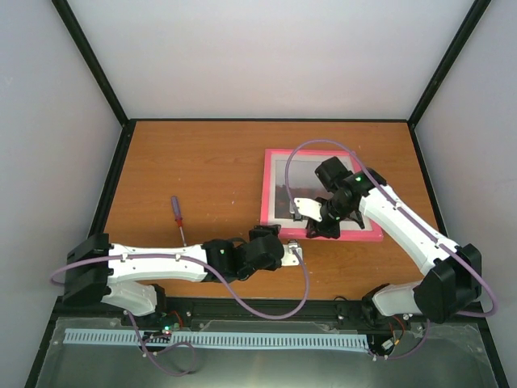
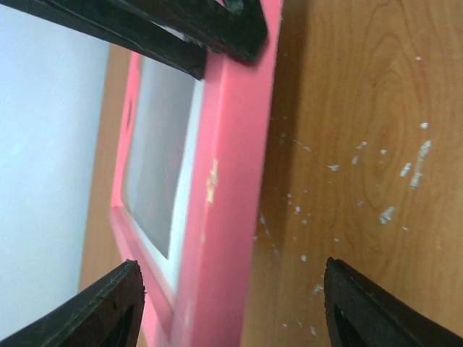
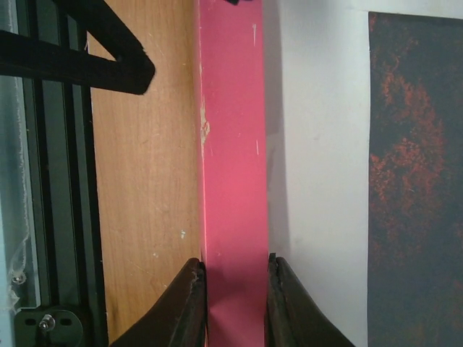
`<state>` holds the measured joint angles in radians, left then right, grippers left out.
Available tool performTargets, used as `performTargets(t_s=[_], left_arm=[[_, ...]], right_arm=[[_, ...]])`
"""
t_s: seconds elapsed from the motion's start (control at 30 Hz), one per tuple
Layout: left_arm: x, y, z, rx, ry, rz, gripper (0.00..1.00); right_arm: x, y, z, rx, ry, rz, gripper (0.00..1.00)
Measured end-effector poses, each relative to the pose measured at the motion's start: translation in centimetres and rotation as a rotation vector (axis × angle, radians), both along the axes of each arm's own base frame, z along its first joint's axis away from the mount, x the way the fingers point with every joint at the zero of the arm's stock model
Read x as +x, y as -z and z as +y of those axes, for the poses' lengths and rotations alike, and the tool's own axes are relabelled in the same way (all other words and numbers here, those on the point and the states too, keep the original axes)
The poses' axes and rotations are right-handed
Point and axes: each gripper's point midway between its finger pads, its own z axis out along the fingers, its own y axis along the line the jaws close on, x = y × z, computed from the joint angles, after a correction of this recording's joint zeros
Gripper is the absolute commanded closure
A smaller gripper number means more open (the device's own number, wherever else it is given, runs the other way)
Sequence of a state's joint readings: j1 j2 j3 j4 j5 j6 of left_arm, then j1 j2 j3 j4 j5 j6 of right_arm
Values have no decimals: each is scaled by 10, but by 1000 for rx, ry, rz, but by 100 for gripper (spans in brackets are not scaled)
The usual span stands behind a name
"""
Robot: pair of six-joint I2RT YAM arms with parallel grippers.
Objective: Take the photo out of the frame
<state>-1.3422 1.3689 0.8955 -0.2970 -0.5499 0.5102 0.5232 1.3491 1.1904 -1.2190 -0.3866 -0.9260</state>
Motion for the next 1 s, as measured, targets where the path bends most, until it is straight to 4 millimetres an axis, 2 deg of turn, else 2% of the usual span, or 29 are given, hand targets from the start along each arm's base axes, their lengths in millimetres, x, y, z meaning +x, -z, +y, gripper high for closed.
performTargets(t_s=[0.13, 0.3, 0.4, 0.57, 0.67, 0.8, 1.0], left_arm=[[6, -8, -5, -6, 14, -72, 45], [10, -15, -9, -18, 25, -123, 52], [12, -19, -11, -20, 30, -141, 52], [13, -22, -12, -21, 33, -159, 43], [13, -21, -12, -15, 36, -162, 42], [13, -20, -13, -11, 41, -174, 47], [18, -15, -20, 19, 51, -215, 61]], right_arm=[[-2, -1, 3, 15, 9, 16, 97], [-4, -3, 6, 34, 19, 35, 97], [-5, -4, 8, 44, 23, 41, 97], [-5, -10, 11, 63, 33, 48, 97], [-6, -12, 12, 69, 37, 55, 97], [-7, -14, 14, 79, 44, 64, 97], [-9, -21, 18, 107, 52, 83, 97]])
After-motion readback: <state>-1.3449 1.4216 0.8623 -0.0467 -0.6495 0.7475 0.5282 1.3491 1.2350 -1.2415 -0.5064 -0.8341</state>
